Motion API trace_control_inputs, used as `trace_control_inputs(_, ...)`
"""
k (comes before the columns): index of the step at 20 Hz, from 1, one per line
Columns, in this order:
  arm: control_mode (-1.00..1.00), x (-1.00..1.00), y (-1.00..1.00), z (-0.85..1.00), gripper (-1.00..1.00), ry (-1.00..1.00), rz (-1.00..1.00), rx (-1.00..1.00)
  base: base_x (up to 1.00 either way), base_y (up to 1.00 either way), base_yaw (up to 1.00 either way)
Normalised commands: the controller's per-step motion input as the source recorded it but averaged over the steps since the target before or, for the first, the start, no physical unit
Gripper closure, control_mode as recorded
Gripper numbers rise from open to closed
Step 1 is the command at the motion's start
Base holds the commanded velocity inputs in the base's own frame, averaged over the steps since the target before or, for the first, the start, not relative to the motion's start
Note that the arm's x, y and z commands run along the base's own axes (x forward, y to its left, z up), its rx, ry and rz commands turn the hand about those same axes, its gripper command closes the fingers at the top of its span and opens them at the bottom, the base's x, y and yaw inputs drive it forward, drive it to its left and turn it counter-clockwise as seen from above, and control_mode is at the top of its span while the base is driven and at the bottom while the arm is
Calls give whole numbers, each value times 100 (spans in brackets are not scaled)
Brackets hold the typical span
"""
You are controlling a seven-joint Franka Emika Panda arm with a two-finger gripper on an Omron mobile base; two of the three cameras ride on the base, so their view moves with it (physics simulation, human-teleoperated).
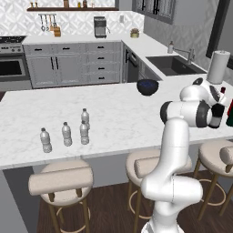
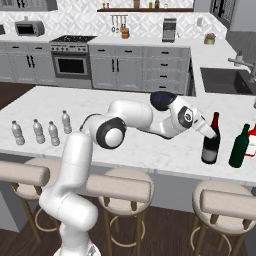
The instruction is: Move the plastic bottles in the middle to the plastics group, and the glass bottles in the middle to the glass group.
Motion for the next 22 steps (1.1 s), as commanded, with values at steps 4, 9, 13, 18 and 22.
trace_control_inputs(4,-100,-10,7,4,-100,0,0,0,0,0,0)
trace_control_inputs(9,-100,-16,11,21,-100,-4,0,0,0,0,0)
trace_control_inputs(13,-100,-30,29,20,-100,0,0,0,0,0,0)
trace_control_inputs(18,-100,-38,45,12,-100,1,0,3,0,0,0)
trace_control_inputs(22,-100,-39,54,19,-100,2,0,2,0,0,0)
